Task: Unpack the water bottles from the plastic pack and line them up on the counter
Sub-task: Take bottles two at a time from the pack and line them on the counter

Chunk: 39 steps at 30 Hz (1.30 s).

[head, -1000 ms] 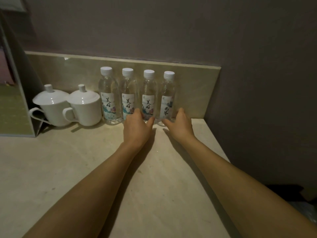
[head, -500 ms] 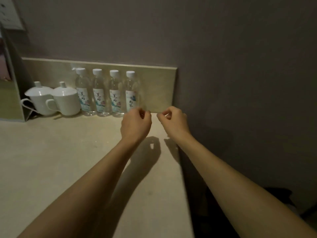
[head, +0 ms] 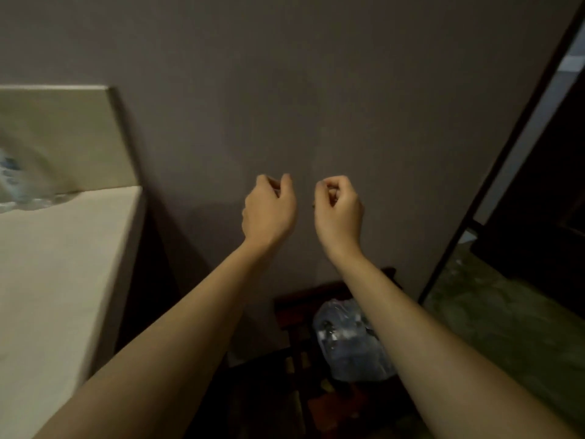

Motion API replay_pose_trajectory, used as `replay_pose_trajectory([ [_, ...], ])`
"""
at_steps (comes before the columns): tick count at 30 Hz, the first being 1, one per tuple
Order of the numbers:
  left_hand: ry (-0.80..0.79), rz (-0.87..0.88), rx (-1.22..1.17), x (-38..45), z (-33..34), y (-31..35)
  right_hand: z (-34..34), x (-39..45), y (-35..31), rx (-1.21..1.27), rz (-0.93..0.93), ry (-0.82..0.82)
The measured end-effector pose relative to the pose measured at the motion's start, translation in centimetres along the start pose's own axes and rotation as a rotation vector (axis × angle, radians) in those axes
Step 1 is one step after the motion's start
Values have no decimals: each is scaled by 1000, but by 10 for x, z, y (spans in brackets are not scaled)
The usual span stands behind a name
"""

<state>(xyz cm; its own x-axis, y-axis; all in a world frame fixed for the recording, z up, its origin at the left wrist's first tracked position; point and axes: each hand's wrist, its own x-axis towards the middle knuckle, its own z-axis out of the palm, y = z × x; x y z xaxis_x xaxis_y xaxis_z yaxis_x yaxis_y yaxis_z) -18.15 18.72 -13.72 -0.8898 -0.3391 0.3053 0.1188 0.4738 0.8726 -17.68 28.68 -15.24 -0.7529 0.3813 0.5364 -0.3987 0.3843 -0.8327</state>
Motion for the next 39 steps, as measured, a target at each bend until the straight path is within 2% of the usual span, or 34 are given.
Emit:
replay_pose_trajectory([
  [6,-162,-91,10,-20,122,-23,-59,32,98,-127,85,56],
  [12,-291,-205,83,-13,228,-53,-87,67,201,-260,211,20],
  [15,-380,-236,134,-4,267,-65,-91,83,242,-304,273,-27],
  [23,-502,-375,175,-13,334,-112,-103,92,323,-370,391,-144],
  [25,-612,-414,204,-18,347,-127,-105,92,346,-404,467,-246],
  [28,-855,-504,255,-27,361,-147,-111,84,386,-430,724,-664],
  [30,-924,-582,246,-37,367,-159,-119,71,414,-451,887,-933],
  [31,-931,-616,245,-41,368,-164,-124,65,424,-476,946,-1014],
  [33,-930,-682,271,-48,373,-173,-133,56,444,-514,1015,-1103],
  [35,-913,-740,282,-53,381,-181,-138,52,462,-486,1045,-1120],
  [39,-903,-800,274,-77,406,-201,-136,43,499,-506,995,-1197],
])
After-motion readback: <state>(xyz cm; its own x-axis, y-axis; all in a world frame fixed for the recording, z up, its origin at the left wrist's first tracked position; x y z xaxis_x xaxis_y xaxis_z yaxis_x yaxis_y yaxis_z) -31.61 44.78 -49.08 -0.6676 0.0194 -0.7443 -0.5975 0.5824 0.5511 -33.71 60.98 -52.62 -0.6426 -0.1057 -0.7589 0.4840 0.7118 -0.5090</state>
